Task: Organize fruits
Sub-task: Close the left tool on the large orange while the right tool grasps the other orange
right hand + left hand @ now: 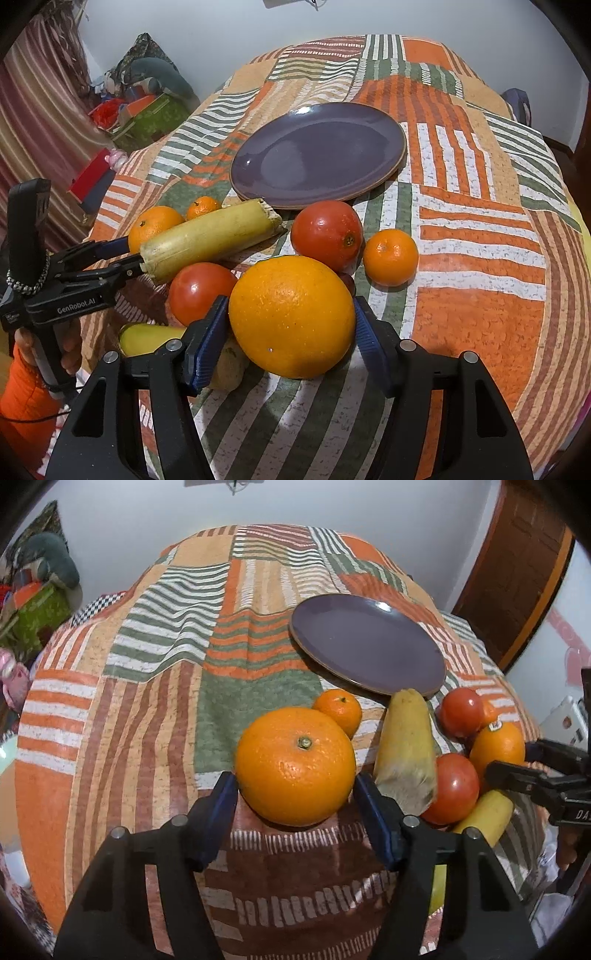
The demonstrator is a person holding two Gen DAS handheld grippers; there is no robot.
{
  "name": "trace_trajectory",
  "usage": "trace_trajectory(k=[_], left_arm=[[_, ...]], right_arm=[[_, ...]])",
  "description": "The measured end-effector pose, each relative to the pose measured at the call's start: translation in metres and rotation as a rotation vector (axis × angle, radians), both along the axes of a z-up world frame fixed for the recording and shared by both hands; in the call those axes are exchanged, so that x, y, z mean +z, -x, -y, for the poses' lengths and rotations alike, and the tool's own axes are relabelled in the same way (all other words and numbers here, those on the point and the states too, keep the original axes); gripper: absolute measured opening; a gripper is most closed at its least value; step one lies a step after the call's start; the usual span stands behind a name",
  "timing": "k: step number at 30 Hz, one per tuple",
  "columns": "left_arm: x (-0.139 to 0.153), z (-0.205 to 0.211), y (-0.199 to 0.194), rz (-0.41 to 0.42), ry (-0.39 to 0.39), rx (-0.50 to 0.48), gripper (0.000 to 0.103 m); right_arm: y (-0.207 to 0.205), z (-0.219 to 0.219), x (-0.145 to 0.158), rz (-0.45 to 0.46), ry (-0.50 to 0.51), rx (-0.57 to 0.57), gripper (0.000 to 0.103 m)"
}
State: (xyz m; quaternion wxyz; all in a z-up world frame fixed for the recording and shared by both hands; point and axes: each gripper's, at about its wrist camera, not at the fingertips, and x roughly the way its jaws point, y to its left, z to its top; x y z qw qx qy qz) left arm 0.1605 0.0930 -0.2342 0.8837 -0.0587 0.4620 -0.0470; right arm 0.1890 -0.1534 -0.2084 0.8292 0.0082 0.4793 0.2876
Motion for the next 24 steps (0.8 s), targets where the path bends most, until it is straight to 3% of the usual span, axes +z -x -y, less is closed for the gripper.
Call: trace_trajectory(k=[3,15,19,24], left_arm=[[0.004,-0.006,0.004,-0.006,0.017,0.017,0.064],[0.009,-0.007,0.035,-0.048,-0.052,-0.001,0.065],[0.008,-0.007,0.025,-0.063,-0.043,0.015,0.081],[0.006,-0.009,0.008,-0.048,-0.022,0.028,0.083]], right_arm=[[0.000,0.001,0.001,0.003,0.002,-0.003,0.062],[-0.002,0.008,0.006,0.029,0.019,-0.030,0.062],[-0.002,0.009,0.007,0.033,0.022,-0.032,0.062],[-0.004,0.014,0.009,0.037,0.018,-0.050,0.062]])
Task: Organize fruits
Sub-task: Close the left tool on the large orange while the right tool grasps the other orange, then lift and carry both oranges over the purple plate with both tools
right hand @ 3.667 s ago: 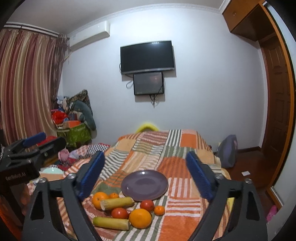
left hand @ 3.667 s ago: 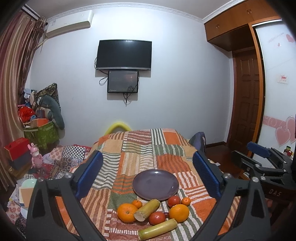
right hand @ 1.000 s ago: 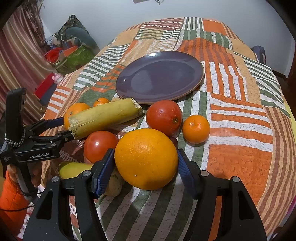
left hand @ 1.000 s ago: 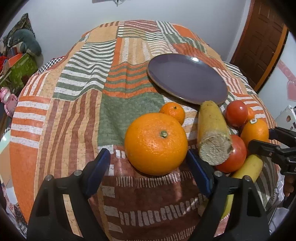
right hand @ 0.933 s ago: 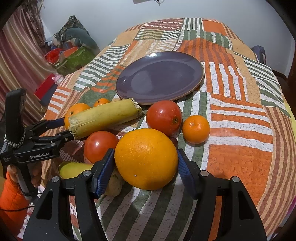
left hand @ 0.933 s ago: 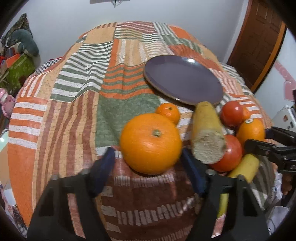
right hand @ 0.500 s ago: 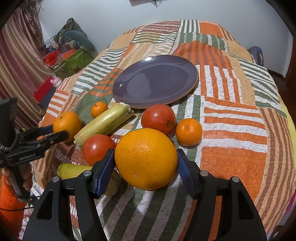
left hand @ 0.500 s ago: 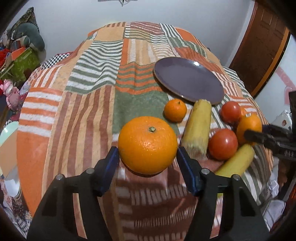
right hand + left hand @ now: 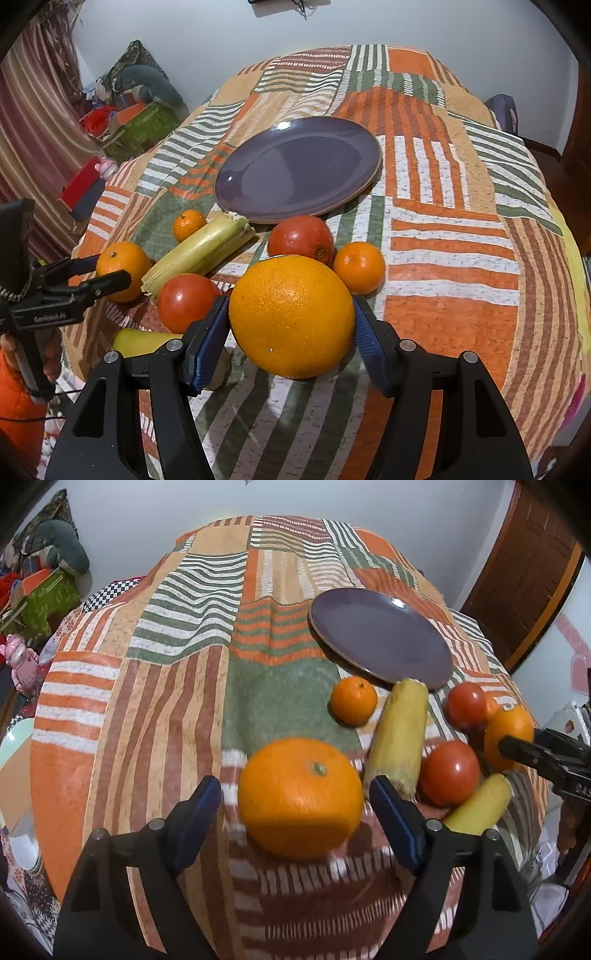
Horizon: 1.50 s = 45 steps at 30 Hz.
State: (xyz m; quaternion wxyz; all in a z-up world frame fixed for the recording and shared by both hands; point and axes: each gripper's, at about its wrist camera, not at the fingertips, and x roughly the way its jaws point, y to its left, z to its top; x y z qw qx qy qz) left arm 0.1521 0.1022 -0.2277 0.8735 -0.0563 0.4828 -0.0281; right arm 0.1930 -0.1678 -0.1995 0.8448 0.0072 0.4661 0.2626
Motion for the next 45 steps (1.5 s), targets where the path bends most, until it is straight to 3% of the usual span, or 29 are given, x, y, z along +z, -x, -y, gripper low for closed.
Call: trace_trajectory(k=[2,6,15,32,45], left_arm=[[-0.002,0.002,-0.005,-0.007,-0.008,-0.007,0.082],[-0.006,0.007,-0.006,-0.009,-0.019,-0.018,0.070],[0.000,0.008,-0.004,-0.008,-0.010,0.020,0.069],[0.081,0.021,-0.024,0.204,-0.008,0.019,0.068],[0.107,0.036,-0.072,0.269,0.010,-0.009,0.068]], right_arm=[[0.000,0.003,0.001,0.000,-0.003,-0.007,0.062],[-0.001,0.008,0.003,0.007,-0.005,-0.022,0.062],[-0.007,0.011,0.012,0.043,-0.003,-0.030,0.062],[-0.036,0.010,0.055,0.205,-0.016,-0.029,0.062],[-0.063,-0.005,0.080,0.307,-0.038,-0.004,0.062]])
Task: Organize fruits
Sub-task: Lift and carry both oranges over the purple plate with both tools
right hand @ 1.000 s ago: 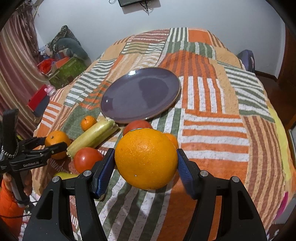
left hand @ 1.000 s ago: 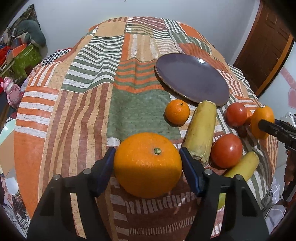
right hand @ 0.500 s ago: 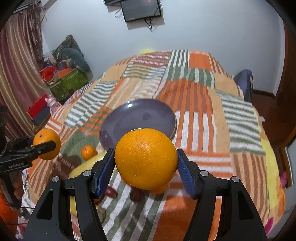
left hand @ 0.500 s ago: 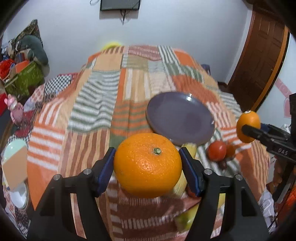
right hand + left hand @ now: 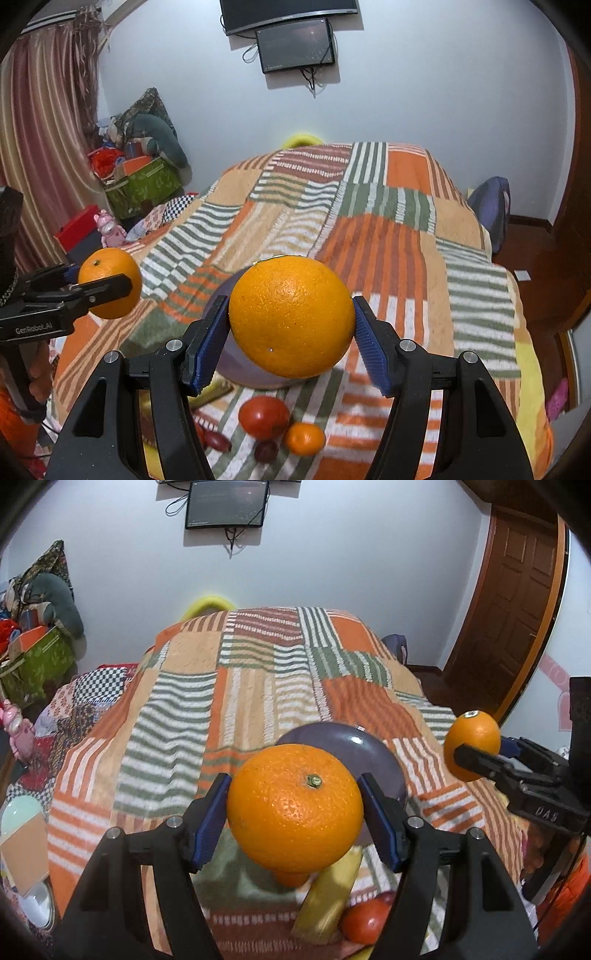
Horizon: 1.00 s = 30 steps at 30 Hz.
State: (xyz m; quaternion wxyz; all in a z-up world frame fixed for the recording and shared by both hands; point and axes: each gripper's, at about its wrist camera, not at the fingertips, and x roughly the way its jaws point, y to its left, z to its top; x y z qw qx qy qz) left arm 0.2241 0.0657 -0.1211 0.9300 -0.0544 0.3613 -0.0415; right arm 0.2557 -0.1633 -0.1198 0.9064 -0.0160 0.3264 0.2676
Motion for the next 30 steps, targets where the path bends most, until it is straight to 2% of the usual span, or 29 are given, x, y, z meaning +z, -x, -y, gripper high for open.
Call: trace_trajectory(k=[7,15,24,30], left_arm=[[0.002,0.013,-0.033,0.015,-0.017,-0.020,0.068],[-0.011,0.018,-0.066,-0.005,-0.025,-0.023,0.068],[-0.035,0.011,-0.100,-0.051,-0.011,-0.006,0.068],[-0.059,0.012,-0.121,-0.110,-0.034,0.004,0.068]], right_arm=[[-0.020,-0.013,-0.002,0.020,0.001,0.017,0.062],[-0.048,-0.025,-0.011,0.015,0.027,0.027,0.062],[-0.082,-0.040,-0.033,-0.036,0.061,0.040,0.062],[-0.095,-0.054,-0.053,-0.060,0.111,0.053,0.062]])
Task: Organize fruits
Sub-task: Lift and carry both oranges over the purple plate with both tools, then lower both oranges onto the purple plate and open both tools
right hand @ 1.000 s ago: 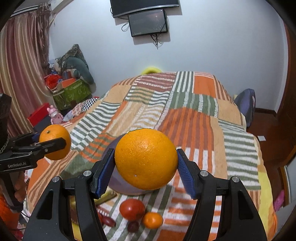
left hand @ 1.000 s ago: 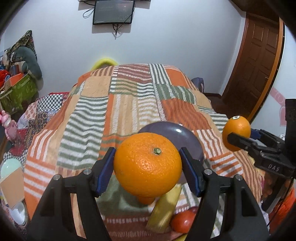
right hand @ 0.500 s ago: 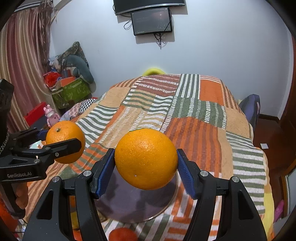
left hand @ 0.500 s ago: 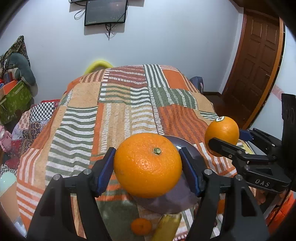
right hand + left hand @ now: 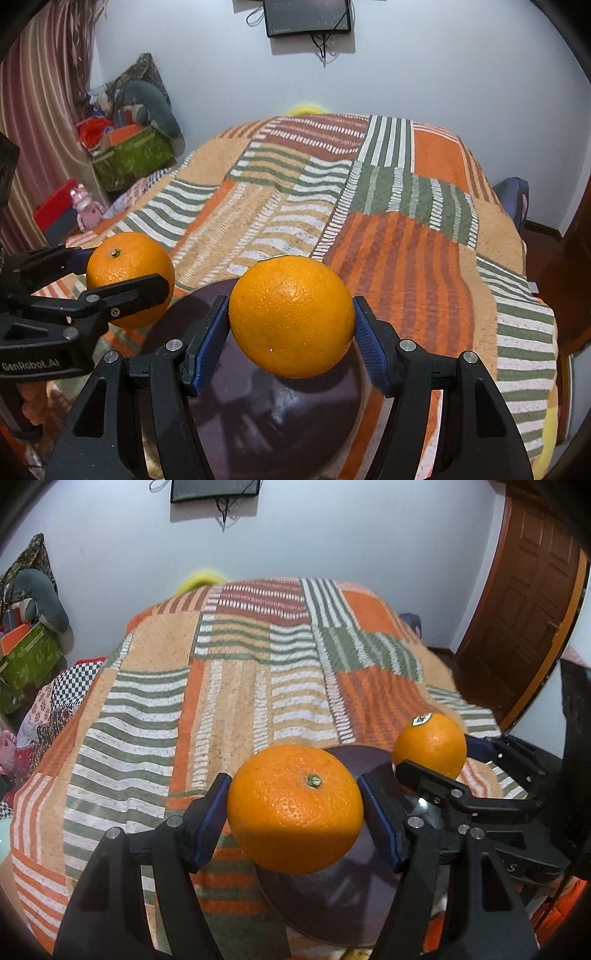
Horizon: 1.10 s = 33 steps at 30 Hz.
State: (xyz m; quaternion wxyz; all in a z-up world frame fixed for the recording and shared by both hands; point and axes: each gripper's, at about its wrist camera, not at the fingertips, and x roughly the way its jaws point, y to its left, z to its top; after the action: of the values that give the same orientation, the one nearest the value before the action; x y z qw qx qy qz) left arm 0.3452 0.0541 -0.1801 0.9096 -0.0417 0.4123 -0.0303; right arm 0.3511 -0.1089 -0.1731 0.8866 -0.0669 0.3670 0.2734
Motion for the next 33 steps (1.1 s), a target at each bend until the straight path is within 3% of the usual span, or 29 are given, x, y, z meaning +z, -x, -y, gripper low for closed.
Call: trace_trajectory(k=[6,20,29,33], left_arm=[[-0.022,-0.006,-0.016,-0.059,0.017,0.004,0.068],[-0.042,-0.003,-0.034,-0.123,0.025,-0.016,0.069],[-0.041,-0.003,-0.034,-0.143,0.029,-0.030,0.069],[-0.028,-0.001,-0.028,-0.100,0.007,-0.031,0.074]], right_arm=[[-0.012,-0.003,-0.015,-0.035,0.031,0.009,0.062],[-0.028,0.004,-0.031,-0.120,0.040,0.047,0.062],[-0.029,0.002,-0.030,-0.135,0.049,0.048,0.063],[-0.028,0.003,-0.025,-0.129,0.041,0.048,0.064]])
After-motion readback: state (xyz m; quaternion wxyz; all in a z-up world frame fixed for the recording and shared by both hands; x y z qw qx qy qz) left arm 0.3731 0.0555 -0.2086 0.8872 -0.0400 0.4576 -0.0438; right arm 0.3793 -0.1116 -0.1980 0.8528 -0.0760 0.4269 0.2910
